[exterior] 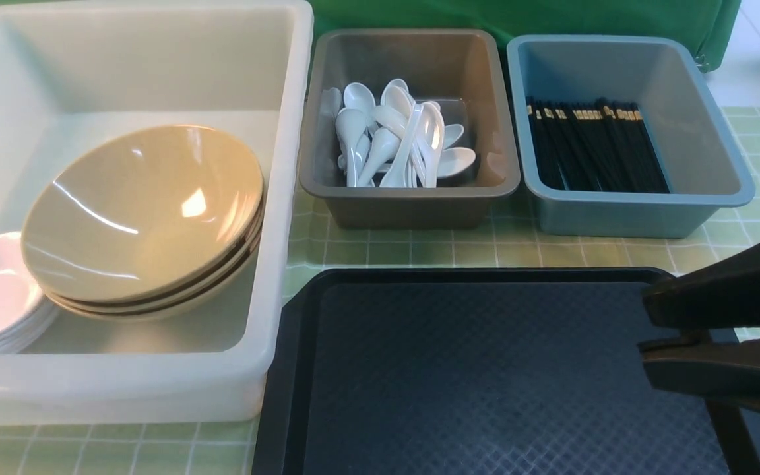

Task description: On green table put chopsticks spoon bowls plates into blue grey white boxes.

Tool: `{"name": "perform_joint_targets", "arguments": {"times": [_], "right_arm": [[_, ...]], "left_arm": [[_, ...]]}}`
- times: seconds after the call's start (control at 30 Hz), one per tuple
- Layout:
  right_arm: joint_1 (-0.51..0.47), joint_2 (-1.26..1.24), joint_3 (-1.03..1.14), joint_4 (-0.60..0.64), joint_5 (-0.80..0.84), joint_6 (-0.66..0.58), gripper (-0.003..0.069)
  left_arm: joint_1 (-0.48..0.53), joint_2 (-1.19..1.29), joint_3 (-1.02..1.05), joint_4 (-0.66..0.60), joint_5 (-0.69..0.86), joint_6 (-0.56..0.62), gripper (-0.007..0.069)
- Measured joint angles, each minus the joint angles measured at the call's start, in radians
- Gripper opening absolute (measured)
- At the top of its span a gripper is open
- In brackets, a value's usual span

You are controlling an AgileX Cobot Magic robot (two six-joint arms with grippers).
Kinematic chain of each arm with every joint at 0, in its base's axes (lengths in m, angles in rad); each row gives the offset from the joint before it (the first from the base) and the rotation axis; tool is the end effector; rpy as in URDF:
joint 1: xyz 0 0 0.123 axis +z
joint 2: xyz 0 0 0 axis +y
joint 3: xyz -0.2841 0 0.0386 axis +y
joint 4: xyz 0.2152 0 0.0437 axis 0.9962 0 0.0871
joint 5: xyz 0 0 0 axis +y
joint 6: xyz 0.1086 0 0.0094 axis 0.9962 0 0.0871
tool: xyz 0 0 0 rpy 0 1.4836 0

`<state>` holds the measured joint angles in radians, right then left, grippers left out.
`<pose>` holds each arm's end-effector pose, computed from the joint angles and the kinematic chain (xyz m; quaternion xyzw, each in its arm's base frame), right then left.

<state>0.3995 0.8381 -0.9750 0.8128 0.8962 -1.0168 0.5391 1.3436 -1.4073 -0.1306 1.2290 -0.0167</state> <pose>0.0913 0.1057 0.3907 -0.4711 0.6859 0.2459 0.4972 0.2102 0.1102 0.3706 -0.2715 0.9289 0.0001 0.2519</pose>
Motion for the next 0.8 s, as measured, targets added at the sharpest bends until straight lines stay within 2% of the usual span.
{"name": "perform_joint_targets", "arguments": {"times": [0.03, 0.1, 0.13, 0.17, 0.2, 0.3, 0.37, 0.4, 0.43, 0.47, 0.53, 0.57, 0.6, 0.63, 0.7, 0.73, 0.8], "right_arm": [[0.000, 0.000, 0.000, -0.001, -0.002, 0.000, 0.0236], [0.000, 0.000, 0.000, -0.046, -0.042, 0.035, 0.0236], [0.000, 0.000, 0.000, -0.053, -0.048, 0.042, 0.0236], [0.000, 0.000, 0.000, -0.130, -0.114, 0.127, 0.0236], [0.000, 0.000, 0.000, -0.165, -0.137, 0.162, 0.0236], [0.000, 0.001, 0.000, -0.369, -0.223, 0.366, 0.0236], [0.000, 0.001, 0.000, -0.481, -0.240, 0.475, 0.0236], [0.000, 0.001, 0.000, -0.577, -0.238, 0.567, 0.0236], [0.000, 0.001, 0.000, -0.591, -0.236, 0.567, 0.0236], [0.000, 0.001, 0.000, -0.688, -0.217, 0.662, 0.0236], [0.000, 0.001, 0.000, -0.848, -0.149, 0.834, 0.0233], [0.000, 0.001, 0.000, -0.862, -0.142, 0.848, 0.0233], [0.000, -0.004, 0.001, -0.968, -0.081, 0.953, 0.0213], [0.000, -0.005, 0.001, -0.979, -0.074, 0.965, 0.0209], [0.000, -0.048, 0.029, -1.074, -0.015, 1.077, 0.0133], [0.000, -0.048, 0.032, -1.074, -0.014, 1.084, 0.0125], [0.000, -0.152, 0.110, -1.091, -0.036, 1.154, 0.0045]], "left_arm": [[-0.001, -0.005, -0.005, -0.009, 0.000, 0.005, 0.0664], [-0.051, -0.072, -0.039, -0.154, 0.004, 0.116, 0.0664], [-0.058, -0.076, -0.040, -0.167, 0.006, 0.127, 0.0664], [-0.134, -0.108, -0.042, -0.278, 0.013, 0.223, 0.0657], [-0.176, -0.116, -0.042, -0.319, 0.017, 0.265, 0.0643], [-0.335, -0.122, -0.042, -0.400, 0.020, 0.359, 0.0568], [-0.461, -0.120, -0.036, -0.398, 0.020, 0.382, 0.0496], [-0.532, -0.120, -0.026, -0.386, 0.020, 0.385, 0.0427], [-0.544, -0.120, -0.024, -0.383, 0.020, 0.386, 0.0427], [-0.620, -0.125, -0.003, -0.360, 0.020, 0.385, 0.0340], [-0.721, -0.142, 0.042, -0.314, 0.021, 0.370, 0.0222], [-0.729, -0.144, 0.046, -0.309, 0.021, 0.369, 0.0199], [-0.786, -0.171, 0.089, -0.272, 0.019, 0.351, 0.0106], [-0.798, -0.175, 0.100, -0.263, 0.016, 0.349, 0.0096], [-0.863, -0.255, 0.181, -0.224, -0.034, 0.313, 0.0013], [-0.867, -0.262, 0.188, -0.222, -0.039, 0.312, 0.0013], [-0.905, -0.364, 0.273, -0.212, -0.114, 0.291, -0.0001]]}}
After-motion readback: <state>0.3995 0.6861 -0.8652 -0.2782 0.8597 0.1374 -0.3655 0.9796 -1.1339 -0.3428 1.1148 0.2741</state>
